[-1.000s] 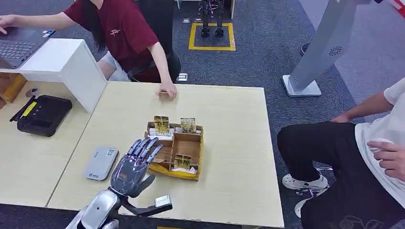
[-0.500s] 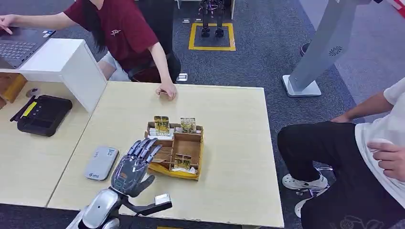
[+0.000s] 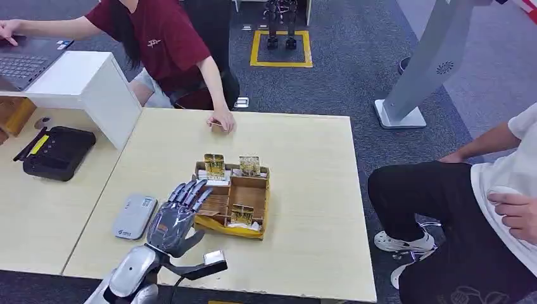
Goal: Pass the card to the sensor for recognition and then transmit it.
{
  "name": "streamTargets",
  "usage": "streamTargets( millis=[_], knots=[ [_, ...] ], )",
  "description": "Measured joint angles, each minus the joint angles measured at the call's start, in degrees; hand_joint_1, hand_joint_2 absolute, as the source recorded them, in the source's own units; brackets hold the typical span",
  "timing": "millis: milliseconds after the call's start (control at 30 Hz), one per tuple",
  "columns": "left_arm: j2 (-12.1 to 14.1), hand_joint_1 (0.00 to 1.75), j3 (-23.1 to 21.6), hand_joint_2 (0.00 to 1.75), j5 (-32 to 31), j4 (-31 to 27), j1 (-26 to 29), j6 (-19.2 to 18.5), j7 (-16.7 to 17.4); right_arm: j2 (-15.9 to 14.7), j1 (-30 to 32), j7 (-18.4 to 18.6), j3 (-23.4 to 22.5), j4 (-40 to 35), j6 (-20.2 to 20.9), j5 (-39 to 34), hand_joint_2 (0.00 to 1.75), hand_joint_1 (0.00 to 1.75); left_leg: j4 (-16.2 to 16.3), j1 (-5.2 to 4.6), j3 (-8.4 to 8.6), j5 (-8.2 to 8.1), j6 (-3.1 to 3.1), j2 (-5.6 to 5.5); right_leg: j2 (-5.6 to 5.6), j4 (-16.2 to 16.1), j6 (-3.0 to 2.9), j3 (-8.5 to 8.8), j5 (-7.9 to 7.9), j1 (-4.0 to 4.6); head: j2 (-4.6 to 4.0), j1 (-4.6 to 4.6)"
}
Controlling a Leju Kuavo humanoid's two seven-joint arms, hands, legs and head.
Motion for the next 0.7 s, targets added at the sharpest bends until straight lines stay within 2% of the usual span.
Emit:
streamTargets(
  millis=[700],
  knots=[
    [0.0,0.00,0.3,1.75,0.9,0.6,-0.2,-0.7,-0.1,0.0,0.0,0.0,0.0,0.0,0.0,0.0,1.75,0.00,0.0,0.00,0.00,0.00,0.00,0.00,0.01,0.0,0.00,0.00,0.00,0.00,0.00,0.00]
  ],
)
